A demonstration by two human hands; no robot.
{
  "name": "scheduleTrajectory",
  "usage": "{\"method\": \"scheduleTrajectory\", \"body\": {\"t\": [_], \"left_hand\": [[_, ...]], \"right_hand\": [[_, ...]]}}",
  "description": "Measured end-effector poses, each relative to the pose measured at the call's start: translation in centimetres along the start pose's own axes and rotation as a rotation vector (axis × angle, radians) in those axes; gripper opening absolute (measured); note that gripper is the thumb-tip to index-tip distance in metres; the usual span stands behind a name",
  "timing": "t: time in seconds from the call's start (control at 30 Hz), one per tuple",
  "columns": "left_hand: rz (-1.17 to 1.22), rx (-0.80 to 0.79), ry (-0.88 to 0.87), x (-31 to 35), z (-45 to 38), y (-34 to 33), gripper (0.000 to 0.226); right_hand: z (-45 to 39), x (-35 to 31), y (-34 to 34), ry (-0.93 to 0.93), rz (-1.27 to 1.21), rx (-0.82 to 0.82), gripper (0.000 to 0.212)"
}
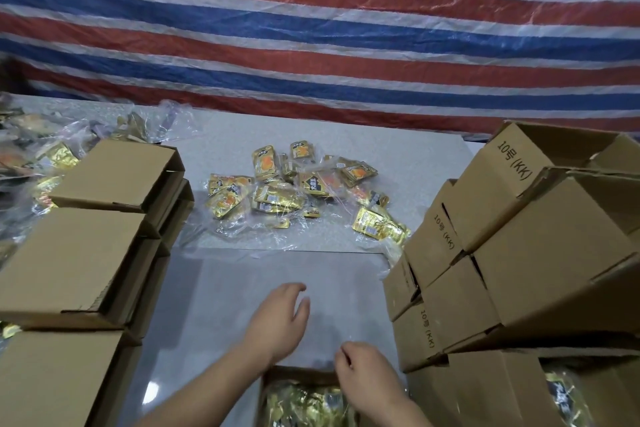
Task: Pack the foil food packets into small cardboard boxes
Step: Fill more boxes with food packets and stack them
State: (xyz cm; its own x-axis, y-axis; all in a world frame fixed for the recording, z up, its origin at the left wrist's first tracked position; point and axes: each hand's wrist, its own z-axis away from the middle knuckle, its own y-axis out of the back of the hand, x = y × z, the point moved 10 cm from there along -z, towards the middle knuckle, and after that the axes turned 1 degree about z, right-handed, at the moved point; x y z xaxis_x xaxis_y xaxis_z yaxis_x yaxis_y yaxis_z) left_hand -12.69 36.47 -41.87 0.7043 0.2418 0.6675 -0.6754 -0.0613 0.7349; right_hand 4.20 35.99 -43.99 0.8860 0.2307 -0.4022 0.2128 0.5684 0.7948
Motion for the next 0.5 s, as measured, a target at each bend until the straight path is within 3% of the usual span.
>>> {"method": "scheduleTrajectory", "body": {"t": [0.3,0.43,0.5], "left_hand": [[-0.810,-0.269,-0.533,11.8,-17.9,-13.4,0.057],[-1.062,-0.344,-0.687,13.6,-21.0,-20.8,0.073],[-1.120,-0.384,-0.766,13.9,-21.7,-23.4,0.077]], "right_hand": [[-5.9,5.5,3.7,-0.288,-0.421,0.174,0.019],[-7.6,5.6,3.4,-0.231,-0.417,0.174,0.011],[-7.7,6.1,3.5,-0.234,-0.504,0.237,0.017]]}}
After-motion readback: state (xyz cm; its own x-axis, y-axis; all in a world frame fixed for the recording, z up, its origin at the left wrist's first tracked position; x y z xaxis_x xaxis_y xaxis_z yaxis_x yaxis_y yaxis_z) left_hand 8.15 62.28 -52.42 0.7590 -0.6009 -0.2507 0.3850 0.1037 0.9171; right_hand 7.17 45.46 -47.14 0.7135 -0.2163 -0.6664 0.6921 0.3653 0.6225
